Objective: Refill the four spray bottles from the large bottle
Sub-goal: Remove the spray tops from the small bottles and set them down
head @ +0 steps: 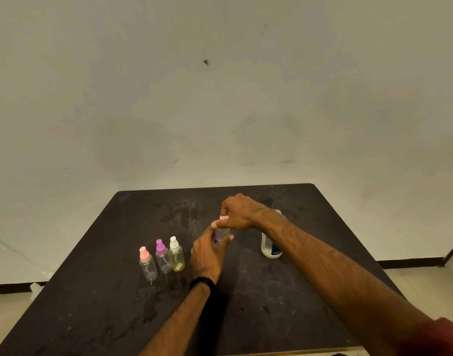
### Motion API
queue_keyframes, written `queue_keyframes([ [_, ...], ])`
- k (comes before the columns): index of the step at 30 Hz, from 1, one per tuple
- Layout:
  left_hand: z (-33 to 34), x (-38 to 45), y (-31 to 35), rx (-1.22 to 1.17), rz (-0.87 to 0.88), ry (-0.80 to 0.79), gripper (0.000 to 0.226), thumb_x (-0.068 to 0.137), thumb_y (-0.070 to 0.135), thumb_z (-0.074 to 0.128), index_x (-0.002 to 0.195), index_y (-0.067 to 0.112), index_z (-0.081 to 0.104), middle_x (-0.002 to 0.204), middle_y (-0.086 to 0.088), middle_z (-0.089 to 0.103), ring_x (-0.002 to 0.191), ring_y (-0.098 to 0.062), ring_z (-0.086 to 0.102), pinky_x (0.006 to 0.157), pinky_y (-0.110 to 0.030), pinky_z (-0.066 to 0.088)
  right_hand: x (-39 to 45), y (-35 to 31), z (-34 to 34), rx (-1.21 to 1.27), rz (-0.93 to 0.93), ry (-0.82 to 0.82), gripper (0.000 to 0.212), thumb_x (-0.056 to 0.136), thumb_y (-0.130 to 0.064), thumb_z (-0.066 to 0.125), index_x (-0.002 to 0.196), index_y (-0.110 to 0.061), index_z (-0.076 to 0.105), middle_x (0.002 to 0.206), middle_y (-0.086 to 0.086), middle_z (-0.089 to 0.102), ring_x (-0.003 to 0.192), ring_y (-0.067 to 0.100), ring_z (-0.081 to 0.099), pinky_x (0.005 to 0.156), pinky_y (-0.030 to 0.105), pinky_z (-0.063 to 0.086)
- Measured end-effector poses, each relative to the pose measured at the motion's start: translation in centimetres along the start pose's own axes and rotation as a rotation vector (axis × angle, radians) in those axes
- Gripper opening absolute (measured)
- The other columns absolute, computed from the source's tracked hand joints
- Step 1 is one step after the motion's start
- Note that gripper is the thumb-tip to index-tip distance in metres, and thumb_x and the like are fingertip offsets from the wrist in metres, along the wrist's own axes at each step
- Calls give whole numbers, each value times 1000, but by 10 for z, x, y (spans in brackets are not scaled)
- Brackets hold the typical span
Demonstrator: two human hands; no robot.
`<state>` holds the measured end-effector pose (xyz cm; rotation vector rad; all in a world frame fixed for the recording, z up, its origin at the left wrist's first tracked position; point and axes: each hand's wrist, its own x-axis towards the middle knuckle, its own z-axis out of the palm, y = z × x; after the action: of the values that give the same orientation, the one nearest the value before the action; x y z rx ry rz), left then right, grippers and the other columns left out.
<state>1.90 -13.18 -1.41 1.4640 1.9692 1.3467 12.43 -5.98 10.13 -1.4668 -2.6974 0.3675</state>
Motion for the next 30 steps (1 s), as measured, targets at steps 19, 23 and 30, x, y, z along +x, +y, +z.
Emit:
queue_keyframes([
  [19, -7, -3, -43, -164, 11, -65, 33, 84, 40, 78, 113, 27, 69, 95, 11, 75, 89, -3, 70, 82, -30, 60, 14, -43, 9, -169, -77, -164, 32, 81, -17, 74, 111, -9, 67, 106, 8, 67, 93, 25, 65, 81, 34, 56],
  [23, -9, 1, -41, -213, 11, -27, 33, 84, 34, 80, 113, 27, 68, 94, 16, 71, 86, 1, 67, 77, -17, 55, 11, -43, 7, -115, 30, -69, 45, 82, -47, 71, 97, -6, 60, 88, 7, 61, 84, 25, 65, 74, 34, 56],
  [30, -7, 8, -50, -194, 15, -32, 34, 82, 39, 80, 112, 27, 69, 92, 13, 74, 85, 0, 69, 80, -30, 61, 19, -43, 11, -59, -5, -141, 29, 81, -23, 74, 107, -15, 65, 110, 7, 65, 97, 25, 63, 84, 37, 56],
])
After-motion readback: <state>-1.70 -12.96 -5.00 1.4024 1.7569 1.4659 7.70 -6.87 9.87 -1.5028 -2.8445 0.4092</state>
